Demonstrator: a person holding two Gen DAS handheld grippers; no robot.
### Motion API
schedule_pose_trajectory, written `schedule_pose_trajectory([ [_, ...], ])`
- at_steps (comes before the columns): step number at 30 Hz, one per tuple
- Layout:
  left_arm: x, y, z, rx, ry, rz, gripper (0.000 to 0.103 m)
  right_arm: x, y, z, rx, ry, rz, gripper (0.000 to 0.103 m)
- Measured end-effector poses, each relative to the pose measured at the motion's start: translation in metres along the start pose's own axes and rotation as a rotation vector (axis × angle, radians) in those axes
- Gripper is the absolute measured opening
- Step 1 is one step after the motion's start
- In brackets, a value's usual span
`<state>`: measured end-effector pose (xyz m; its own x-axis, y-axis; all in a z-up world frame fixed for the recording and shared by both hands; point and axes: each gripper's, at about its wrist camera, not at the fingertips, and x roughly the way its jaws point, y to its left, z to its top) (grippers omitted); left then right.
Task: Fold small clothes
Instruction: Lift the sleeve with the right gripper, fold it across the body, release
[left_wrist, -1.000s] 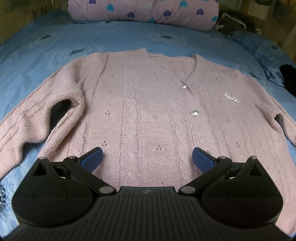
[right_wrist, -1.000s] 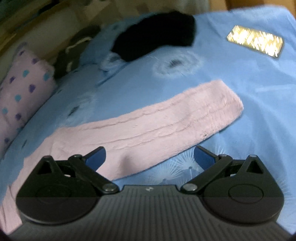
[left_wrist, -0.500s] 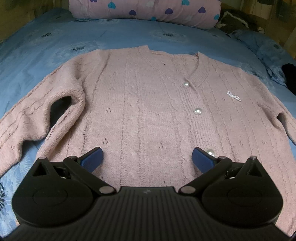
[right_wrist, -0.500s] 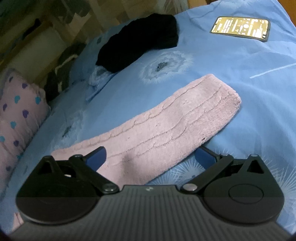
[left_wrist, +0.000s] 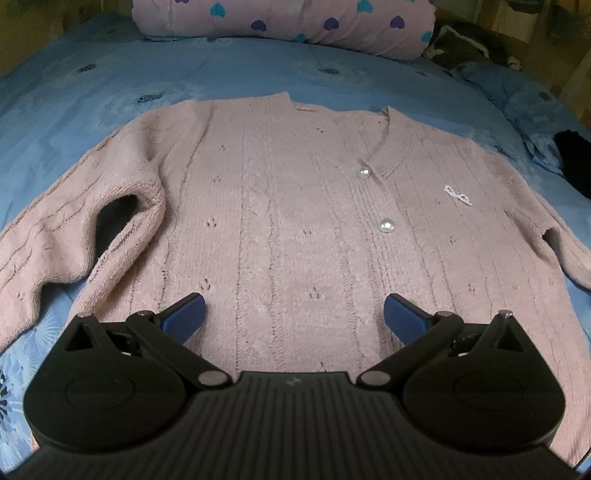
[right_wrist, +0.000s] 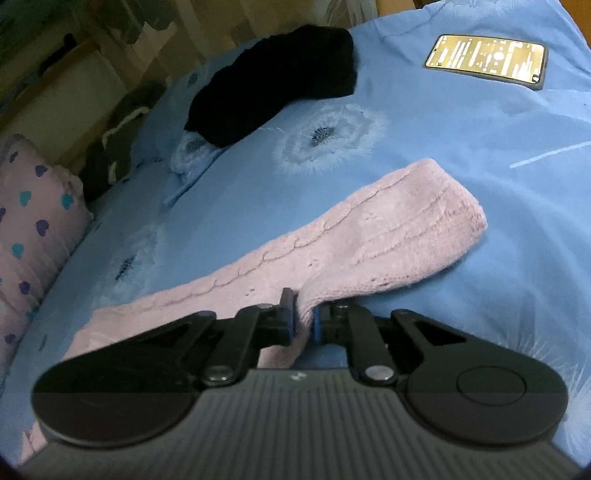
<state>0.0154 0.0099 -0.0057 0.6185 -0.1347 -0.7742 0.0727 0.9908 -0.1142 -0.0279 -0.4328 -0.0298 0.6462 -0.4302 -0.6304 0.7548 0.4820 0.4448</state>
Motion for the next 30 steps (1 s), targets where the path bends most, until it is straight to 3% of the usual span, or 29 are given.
schedule_pose_trajectory([
  [6,-0.001,0.004,0.002,-0.02,0.002,-0.002,0.103,-0.016,0.021,0.01,-0.105,-0.043,0.088,0.01],
  [17,-0.007,0.014,0.007,-0.045,-0.007,0.0,0.103,-0.059,0.096,0.021,-0.311,-0.1,0.327,0.009],
  [22,-0.01,0.022,0.012,-0.073,-0.015,0.011,0.103,-0.079,0.138,0.01,-0.411,-0.111,0.424,0.009],
  [30,-0.011,0.032,0.015,-0.103,-0.016,0.035,0.103,-0.095,0.196,-0.023,-0.495,-0.049,0.561,0.009],
])
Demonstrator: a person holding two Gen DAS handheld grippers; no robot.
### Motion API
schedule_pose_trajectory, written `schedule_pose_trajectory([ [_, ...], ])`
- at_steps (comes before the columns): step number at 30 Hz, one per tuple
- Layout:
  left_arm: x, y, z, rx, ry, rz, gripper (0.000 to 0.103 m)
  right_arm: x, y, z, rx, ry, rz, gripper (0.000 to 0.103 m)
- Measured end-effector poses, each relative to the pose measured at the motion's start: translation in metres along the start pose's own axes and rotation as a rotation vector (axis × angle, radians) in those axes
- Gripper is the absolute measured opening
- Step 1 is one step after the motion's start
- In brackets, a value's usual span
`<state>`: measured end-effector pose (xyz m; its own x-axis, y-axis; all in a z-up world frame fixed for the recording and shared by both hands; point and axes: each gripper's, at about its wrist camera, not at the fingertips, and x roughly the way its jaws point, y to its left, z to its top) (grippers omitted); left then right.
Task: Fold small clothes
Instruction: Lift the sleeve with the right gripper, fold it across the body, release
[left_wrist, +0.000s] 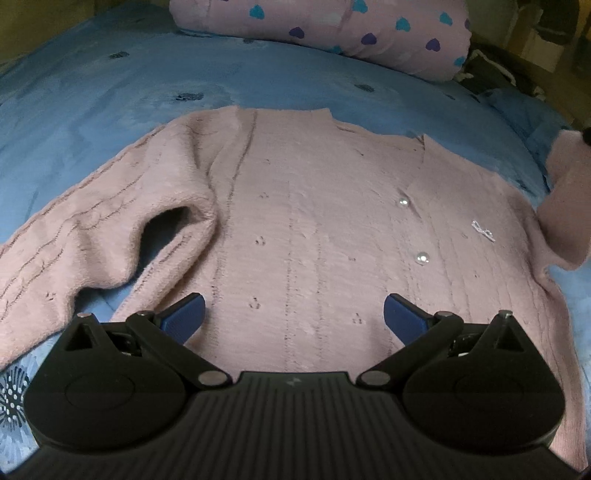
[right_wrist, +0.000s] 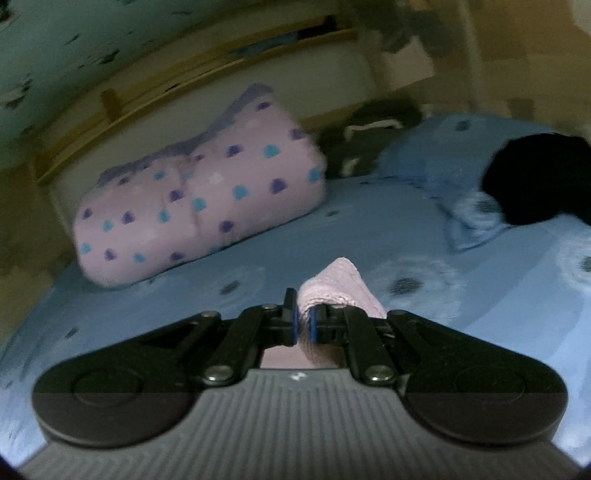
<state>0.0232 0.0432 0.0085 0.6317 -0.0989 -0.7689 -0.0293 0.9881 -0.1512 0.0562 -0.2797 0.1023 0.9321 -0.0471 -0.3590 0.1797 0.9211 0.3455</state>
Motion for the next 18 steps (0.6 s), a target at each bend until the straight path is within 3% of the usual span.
schedule_pose_trajectory([
  [7,0.002,0.01,0.004,-0.017,-0.005,0.044,0.103,0.027,0.056,-0.031,-0.109,0.066,0.086,0.009],
  [18,0.002,0.035,0.01,-0.069,-0.008,0.099,0.103,0.067,0.108,-0.102,-0.228,0.276,0.256,0.012],
])
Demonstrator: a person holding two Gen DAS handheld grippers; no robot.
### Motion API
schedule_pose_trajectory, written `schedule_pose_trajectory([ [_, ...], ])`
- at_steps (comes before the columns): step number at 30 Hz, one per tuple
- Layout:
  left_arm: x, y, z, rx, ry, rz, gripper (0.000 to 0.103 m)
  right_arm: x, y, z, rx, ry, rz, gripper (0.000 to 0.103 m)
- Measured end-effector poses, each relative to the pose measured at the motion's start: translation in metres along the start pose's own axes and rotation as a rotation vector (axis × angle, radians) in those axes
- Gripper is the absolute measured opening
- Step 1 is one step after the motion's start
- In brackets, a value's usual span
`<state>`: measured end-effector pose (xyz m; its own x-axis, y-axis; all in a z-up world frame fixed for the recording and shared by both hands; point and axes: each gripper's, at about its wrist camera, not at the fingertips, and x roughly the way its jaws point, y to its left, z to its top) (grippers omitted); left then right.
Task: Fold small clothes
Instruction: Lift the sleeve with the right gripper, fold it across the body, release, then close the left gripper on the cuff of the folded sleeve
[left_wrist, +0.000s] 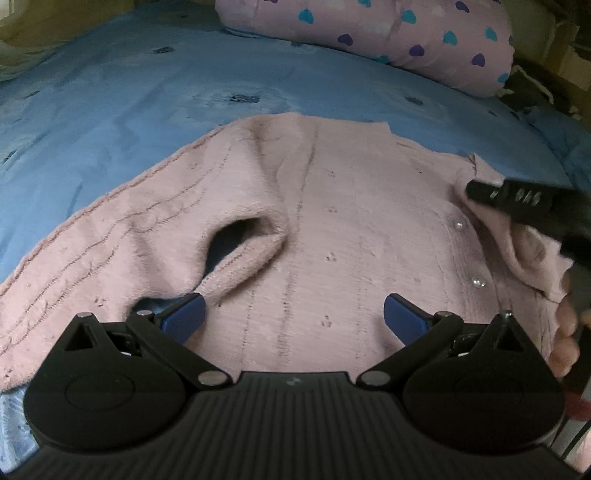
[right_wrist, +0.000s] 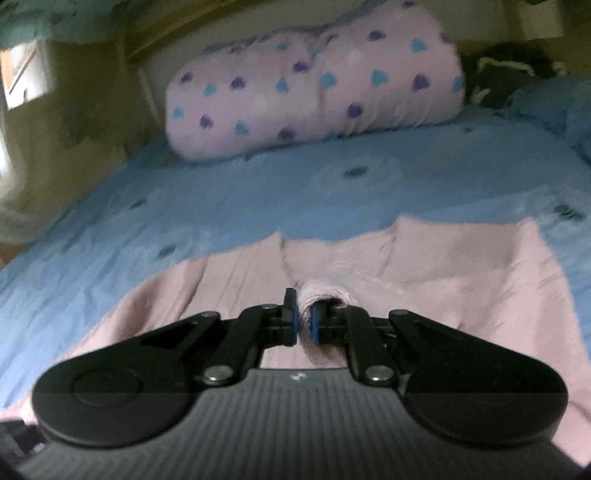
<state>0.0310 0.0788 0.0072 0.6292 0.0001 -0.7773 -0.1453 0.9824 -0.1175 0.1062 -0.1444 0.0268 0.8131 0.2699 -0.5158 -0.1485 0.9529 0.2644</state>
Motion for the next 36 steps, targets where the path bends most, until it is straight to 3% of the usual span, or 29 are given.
schedule_pose_trajectory([
  [5,0.0,-0.001,0.001,-0.001,0.002,0.0,0.103,0.015,0.006,-0.01,-0.004,0.073,0.032,0.013],
  [7,0.0,-0.002,0.0,0.005,0.002,0.002,0.103,0.018,0.006,-0.013,0.0,0.099,0.037,0.019],
  [9,0.001,-0.003,-0.001,0.008,0.002,0.006,0.103,0.021,0.003,-0.016,0.021,0.131,0.071,0.059],
  [11,0.002,-0.003,-0.001,0.012,0.001,0.009,0.103,0.017,0.002,-0.018,0.052,0.147,0.14,0.074],
  [17,0.003,-0.007,-0.003,0.026,-0.007,0.011,0.103,-0.008,0.003,-0.023,0.033,0.18,0.165,0.074],
  [25,0.002,-0.026,-0.016,0.096,-0.028,-0.017,0.103,-0.054,-0.029,-0.024,0.014,0.159,0.159,0.074],
  [36,-0.033,-0.098,-0.001,0.215,-0.118,-0.069,0.103,-0.078,-0.097,-0.018,-0.021,0.017,-0.084,0.074],
])
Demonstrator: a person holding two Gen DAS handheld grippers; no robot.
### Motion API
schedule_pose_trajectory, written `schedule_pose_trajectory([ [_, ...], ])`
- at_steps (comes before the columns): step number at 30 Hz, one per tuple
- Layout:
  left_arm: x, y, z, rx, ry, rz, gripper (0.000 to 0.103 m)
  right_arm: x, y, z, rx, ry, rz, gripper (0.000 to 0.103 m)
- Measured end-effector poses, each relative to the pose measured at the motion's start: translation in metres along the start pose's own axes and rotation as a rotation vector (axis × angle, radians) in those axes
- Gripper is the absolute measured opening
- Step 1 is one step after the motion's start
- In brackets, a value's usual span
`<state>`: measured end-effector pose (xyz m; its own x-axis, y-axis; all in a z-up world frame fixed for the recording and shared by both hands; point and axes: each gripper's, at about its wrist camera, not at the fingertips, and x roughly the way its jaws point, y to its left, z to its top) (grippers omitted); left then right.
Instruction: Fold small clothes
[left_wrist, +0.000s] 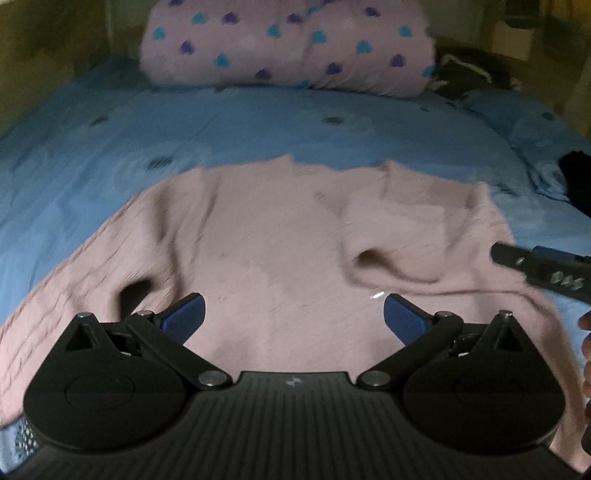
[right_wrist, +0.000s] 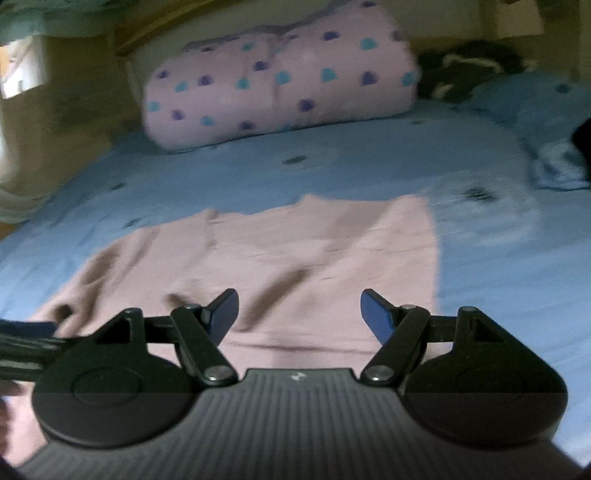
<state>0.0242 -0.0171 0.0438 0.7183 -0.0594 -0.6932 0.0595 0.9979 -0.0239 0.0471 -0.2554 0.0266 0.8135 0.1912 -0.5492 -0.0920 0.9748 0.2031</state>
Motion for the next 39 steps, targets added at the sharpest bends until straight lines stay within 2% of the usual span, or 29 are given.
schedule_pose_trajectory([
  [4,0.004,-0.036,0.014,0.058,-0.027,-0.017,0.103,0.003,-0.016,0.003,-0.052,0.031,-0.098,0.074],
  [7,0.014,-0.061,0.02,0.099,-0.036,-0.012,0.103,0.002,-0.029,0.002,-0.036,0.029,-0.157,0.074],
  [11,0.035,-0.092,0.024,0.16,-0.027,0.011,0.103,0.002,-0.045,0.005,0.03,0.048,-0.158,0.074],
  [15,0.055,-0.115,0.026,0.238,-0.059,0.045,0.102,0.003,-0.053,0.008,0.056,0.056,-0.167,0.074],
  [16,0.06,-0.12,0.026,0.256,-0.066,0.048,0.101,0.002,-0.053,0.007,0.055,0.06,-0.163,0.074],
  [18,0.069,-0.128,0.026,0.282,-0.071,0.061,0.088,0.001,-0.054,0.007,0.055,0.065,-0.152,0.074],
  [21,0.086,-0.136,0.026,0.297,-0.045,0.082,0.076,0.0,-0.055,0.009,0.056,0.069,-0.147,0.074],
  [28,0.107,-0.144,0.018,0.345,-0.045,0.122,0.074,0.0,-0.055,0.01,0.04,0.07,-0.151,0.074],
  [29,0.108,-0.143,0.017,0.347,-0.056,0.12,0.066,0.001,-0.055,0.01,0.042,0.075,-0.15,0.074],
  [30,0.107,-0.142,0.017,0.35,-0.064,0.113,0.047,0.001,-0.055,0.01,0.042,0.078,-0.148,0.074],
  [33,0.1,-0.132,0.021,0.31,-0.068,0.055,0.018,0.003,-0.054,0.009,0.038,0.087,-0.149,0.074],
  [36,0.084,-0.119,0.03,0.267,-0.127,0.04,0.015,0.004,-0.053,0.008,0.03,0.096,-0.15,0.074],
  [39,0.065,-0.098,0.042,0.232,-0.197,0.069,0.015,0.005,-0.054,0.007,0.027,0.104,-0.153,0.074],
])
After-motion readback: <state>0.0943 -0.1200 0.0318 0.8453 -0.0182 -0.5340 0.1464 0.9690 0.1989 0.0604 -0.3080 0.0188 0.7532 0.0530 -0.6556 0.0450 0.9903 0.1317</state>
